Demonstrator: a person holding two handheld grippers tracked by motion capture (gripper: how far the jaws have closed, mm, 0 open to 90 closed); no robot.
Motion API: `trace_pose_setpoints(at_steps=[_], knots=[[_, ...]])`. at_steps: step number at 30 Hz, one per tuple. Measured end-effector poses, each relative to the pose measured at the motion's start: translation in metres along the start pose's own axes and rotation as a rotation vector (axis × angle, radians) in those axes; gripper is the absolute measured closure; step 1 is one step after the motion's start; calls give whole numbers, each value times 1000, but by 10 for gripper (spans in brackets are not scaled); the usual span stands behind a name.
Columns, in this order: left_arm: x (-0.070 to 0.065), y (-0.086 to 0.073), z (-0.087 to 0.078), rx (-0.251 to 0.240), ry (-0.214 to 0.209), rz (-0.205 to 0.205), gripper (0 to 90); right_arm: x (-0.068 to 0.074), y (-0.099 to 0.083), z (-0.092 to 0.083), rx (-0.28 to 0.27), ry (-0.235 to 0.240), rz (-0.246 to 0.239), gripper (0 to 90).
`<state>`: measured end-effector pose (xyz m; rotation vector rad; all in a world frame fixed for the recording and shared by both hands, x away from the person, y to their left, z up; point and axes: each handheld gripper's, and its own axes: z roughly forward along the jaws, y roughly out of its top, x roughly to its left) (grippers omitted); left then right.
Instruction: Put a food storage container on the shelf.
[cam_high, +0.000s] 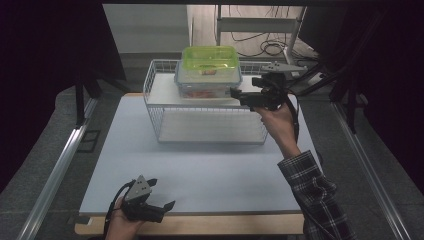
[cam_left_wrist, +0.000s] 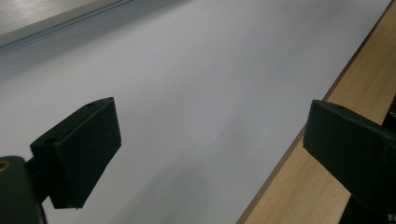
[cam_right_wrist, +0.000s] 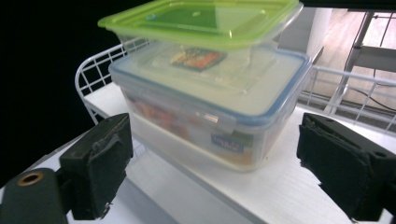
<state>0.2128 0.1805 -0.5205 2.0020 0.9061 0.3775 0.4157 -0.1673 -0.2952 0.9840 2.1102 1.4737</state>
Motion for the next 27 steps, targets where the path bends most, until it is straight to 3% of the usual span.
trace_pose_setpoints(at_steps=[6, 27], knots=[[0, 0, 0, 1, 3, 0, 41, 0, -13, -3, 13, 8, -2, 90], [0, 0, -1, -14, 3, -8, 40, 10, -56, -10, 80, 30, -87, 32]])
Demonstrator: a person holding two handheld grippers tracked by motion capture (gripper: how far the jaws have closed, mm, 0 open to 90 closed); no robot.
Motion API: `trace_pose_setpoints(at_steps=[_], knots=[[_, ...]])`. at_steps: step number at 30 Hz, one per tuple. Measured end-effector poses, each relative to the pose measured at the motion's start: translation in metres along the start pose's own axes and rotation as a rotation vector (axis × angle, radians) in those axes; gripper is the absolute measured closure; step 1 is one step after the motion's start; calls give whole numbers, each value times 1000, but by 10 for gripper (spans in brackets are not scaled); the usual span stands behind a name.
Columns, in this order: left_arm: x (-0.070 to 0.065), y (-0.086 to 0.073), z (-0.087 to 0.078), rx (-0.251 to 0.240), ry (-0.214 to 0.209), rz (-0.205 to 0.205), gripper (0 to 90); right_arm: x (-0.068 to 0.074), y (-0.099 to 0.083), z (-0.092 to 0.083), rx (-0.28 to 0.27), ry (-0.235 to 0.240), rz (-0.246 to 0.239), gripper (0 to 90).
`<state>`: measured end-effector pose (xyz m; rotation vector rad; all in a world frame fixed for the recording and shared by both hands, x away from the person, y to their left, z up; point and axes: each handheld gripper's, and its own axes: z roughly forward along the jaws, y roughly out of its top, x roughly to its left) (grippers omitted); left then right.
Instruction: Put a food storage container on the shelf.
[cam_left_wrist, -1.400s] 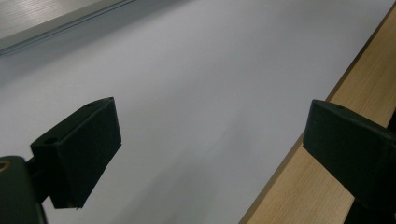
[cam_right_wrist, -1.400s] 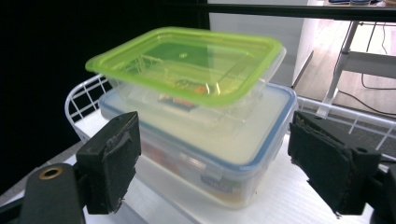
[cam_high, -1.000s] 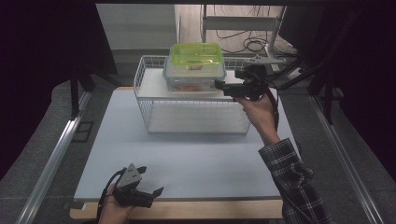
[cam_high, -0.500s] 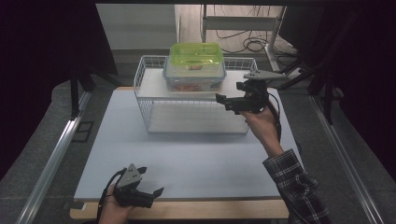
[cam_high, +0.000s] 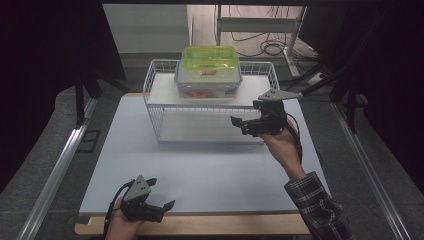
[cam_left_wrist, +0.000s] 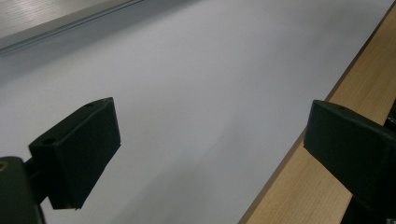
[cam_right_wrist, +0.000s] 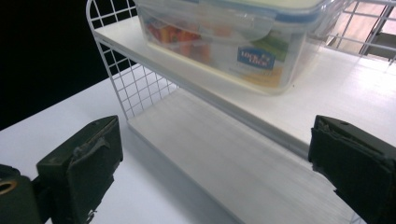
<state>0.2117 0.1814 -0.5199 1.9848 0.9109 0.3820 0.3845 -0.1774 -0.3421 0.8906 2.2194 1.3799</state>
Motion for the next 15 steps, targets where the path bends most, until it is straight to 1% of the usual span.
trace_pose_setpoints(at_steps=[2, 4, 6, 10, 15], knots=[[0, 0, 0, -1, -4, 4, 50, 1, -4, -1, 2, -5, -9, 31], [-1, 0, 0, 1, -6, 12, 55, 3, -7, -2, 12, -4, -5, 29], [-2, 0, 0, 1, -4, 18, 60, 4, -11, -3, 12, 8, 5, 29], [-2, 0, 1, 2, -6, 20, 60, 8, -21, -5, 17, 14, -6, 29], [-1, 0, 1, 0, -3, 19, 58, 11, -35, -4, 28, 35, -1, 27]])
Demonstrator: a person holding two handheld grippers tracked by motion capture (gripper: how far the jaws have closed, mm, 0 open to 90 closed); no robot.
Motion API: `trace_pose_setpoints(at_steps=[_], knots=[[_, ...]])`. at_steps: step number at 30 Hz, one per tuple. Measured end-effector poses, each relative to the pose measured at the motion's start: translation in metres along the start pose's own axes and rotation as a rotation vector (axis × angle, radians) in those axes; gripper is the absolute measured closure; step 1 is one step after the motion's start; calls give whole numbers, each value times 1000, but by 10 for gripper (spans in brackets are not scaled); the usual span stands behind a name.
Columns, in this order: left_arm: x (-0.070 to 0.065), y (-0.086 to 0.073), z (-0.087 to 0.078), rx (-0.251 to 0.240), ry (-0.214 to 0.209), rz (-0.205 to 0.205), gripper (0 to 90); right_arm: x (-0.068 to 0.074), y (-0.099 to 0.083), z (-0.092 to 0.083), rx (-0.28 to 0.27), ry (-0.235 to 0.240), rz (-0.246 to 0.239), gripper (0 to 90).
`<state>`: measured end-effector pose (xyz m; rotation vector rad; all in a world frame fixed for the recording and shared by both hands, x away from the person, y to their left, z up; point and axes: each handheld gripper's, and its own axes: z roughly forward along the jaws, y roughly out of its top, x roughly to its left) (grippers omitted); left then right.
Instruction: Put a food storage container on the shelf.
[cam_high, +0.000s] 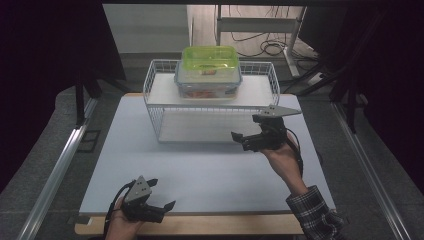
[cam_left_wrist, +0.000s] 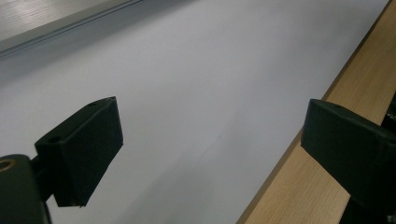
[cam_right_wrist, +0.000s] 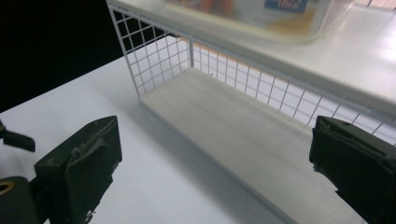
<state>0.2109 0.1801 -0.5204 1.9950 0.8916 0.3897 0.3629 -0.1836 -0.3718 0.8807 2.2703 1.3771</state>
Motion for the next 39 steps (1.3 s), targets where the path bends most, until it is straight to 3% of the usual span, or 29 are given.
trace_pose_setpoints(at_steps=[13, 19, 25, 39], knots=[[1, 0, 0, -2, 5, -3, 46, 8, -32, 1, 14, 5, -11, 25], [0, 0, 1, -4, 4, -6, 45, 10, -45, 2, 8, 24, -45, 0], [0, 0, 0, -3, 2, -3, 44, 12, -57, 2, 40, 37, -30, 0], [-1, 0, 0, 0, -8, 3, 43, 14, -80, -10, 76, 8, -10, 0]])
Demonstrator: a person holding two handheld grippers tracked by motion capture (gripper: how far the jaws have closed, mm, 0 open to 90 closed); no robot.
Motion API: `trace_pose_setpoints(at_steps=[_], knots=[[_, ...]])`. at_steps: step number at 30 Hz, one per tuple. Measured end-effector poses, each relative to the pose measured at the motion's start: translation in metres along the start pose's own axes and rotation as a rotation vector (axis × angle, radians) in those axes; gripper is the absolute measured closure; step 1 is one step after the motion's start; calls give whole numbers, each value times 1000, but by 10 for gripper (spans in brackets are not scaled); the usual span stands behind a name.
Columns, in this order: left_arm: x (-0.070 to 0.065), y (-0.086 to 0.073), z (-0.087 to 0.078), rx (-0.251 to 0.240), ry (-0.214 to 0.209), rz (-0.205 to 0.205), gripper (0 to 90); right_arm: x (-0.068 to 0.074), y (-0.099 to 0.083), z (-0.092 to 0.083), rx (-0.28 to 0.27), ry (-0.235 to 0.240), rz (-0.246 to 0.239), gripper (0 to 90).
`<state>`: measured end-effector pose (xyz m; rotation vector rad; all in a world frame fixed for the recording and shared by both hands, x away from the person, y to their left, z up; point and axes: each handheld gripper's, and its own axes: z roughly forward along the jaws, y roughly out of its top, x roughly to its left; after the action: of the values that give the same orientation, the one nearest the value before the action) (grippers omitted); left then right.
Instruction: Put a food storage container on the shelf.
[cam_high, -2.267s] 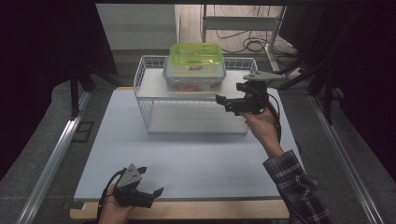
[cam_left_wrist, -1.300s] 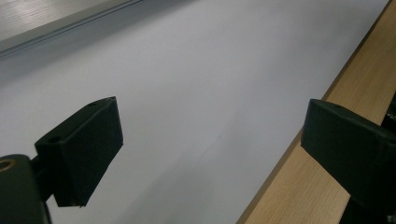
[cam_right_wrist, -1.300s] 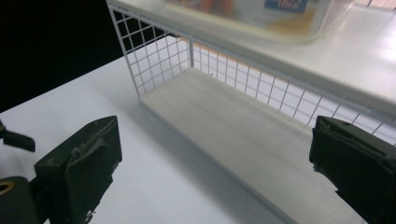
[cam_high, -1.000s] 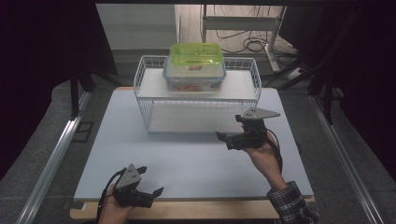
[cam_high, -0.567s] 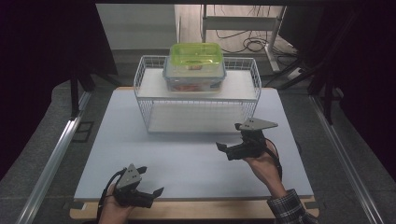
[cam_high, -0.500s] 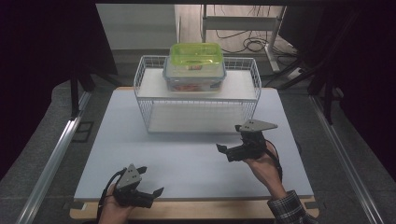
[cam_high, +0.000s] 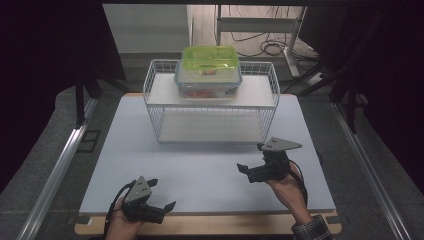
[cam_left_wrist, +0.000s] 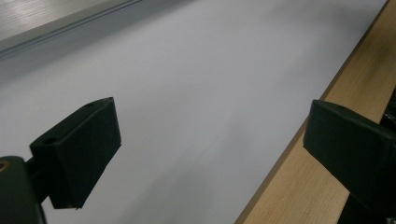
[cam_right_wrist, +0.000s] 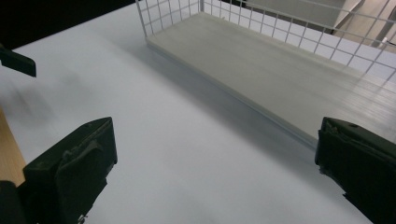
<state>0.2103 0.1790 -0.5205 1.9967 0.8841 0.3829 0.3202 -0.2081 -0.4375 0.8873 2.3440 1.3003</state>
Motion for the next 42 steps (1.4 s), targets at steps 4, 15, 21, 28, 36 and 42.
trace_pose_setpoints(at_steps=[4, 15, 21, 28, 36, 42], knots=[[0, 0, 0, 2, 0, 0, 43, 1, -6, -3, -2, -15, -9, 0], [0, 0, 1, 6, -5, -3, 43, -1, -26, -11, 16, -66, -9, 0], [0, 0, 2, 9, -7, -4, 42, -5, -41, -14, 38, -104, -9, 0], [0, -1, 3, 17, -10, -9, 42, -11, -55, -15, 63, -130, 6, 0], [0, -1, 4, 21, -9, -8, 42, -12, -69, -15, 95, -136, 17, 0], [0, -1, 4, 21, -10, -10, 42, -8, -78, -11, 135, -132, 18, 0]])
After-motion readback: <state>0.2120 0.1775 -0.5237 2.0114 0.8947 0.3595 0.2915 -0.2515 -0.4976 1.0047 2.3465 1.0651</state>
